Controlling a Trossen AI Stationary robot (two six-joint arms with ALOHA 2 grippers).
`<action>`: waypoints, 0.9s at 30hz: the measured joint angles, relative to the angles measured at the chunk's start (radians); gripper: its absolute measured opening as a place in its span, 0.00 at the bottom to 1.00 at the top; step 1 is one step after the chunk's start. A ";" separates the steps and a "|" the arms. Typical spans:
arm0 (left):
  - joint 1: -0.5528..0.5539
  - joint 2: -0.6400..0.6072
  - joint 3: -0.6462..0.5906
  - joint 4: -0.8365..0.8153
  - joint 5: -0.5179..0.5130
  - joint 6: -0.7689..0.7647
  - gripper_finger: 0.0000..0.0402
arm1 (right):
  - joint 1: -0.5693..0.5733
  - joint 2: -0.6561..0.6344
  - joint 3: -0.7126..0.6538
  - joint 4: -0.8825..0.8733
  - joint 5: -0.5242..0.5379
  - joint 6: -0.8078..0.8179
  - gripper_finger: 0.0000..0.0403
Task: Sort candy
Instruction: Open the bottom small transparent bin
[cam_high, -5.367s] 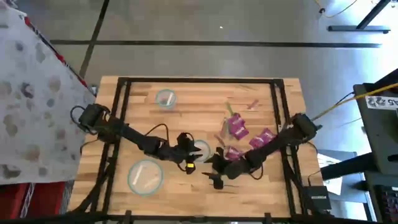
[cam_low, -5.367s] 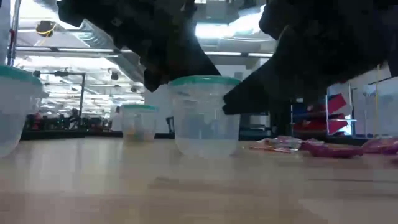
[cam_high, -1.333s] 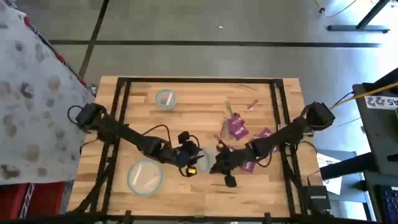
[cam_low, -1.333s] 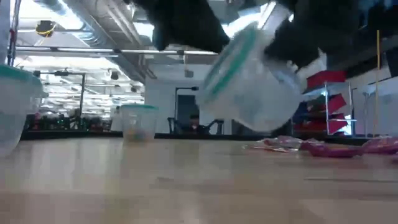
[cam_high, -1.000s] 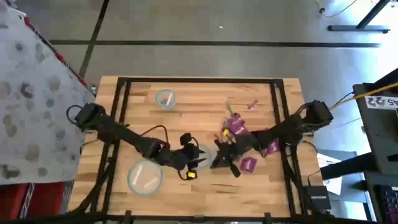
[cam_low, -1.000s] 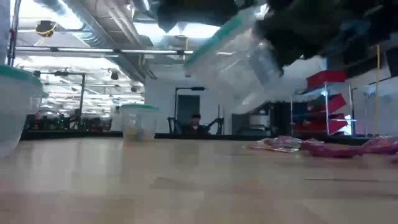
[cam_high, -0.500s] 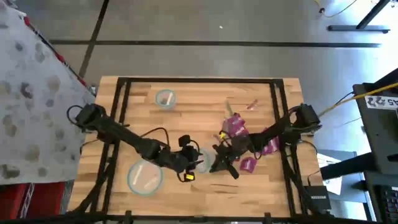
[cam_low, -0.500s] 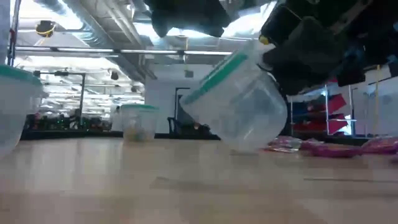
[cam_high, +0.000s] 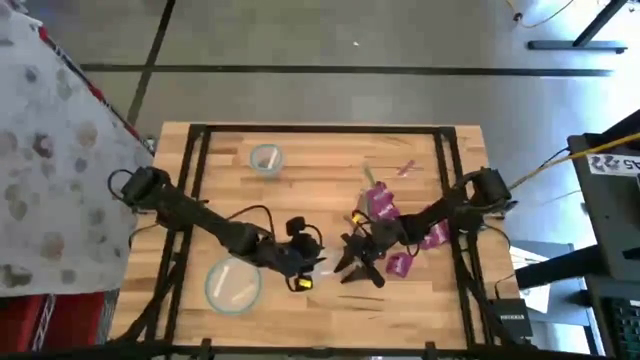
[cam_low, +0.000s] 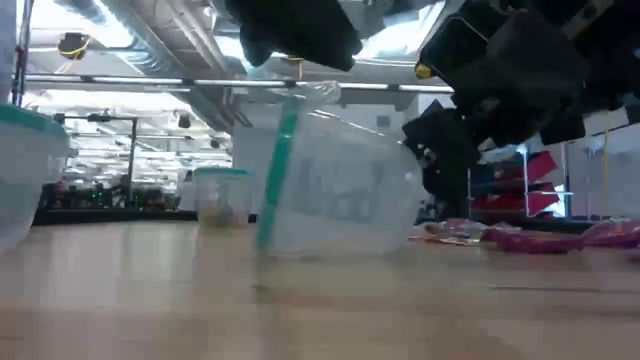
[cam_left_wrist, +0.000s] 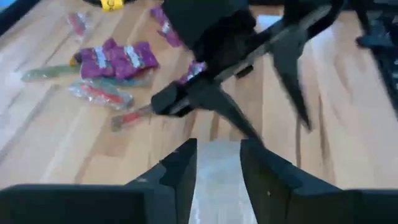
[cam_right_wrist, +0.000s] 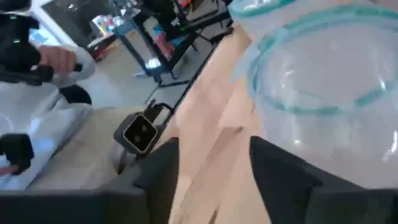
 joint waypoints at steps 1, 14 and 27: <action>-0.006 -0.002 0.000 -0.031 -0.001 -0.012 0.27 | 0.000 -0.013 0.004 -0.003 -0.001 -0.011 0.49; -0.108 -0.003 -0.066 -0.169 -0.013 -0.324 0.27 | 0.000 -0.106 0.334 -0.782 0.025 -0.289 0.61; -0.084 0.001 -0.181 -0.013 -0.042 -0.354 0.27 | 0.043 -0.107 0.571 -1.282 0.550 -0.392 0.66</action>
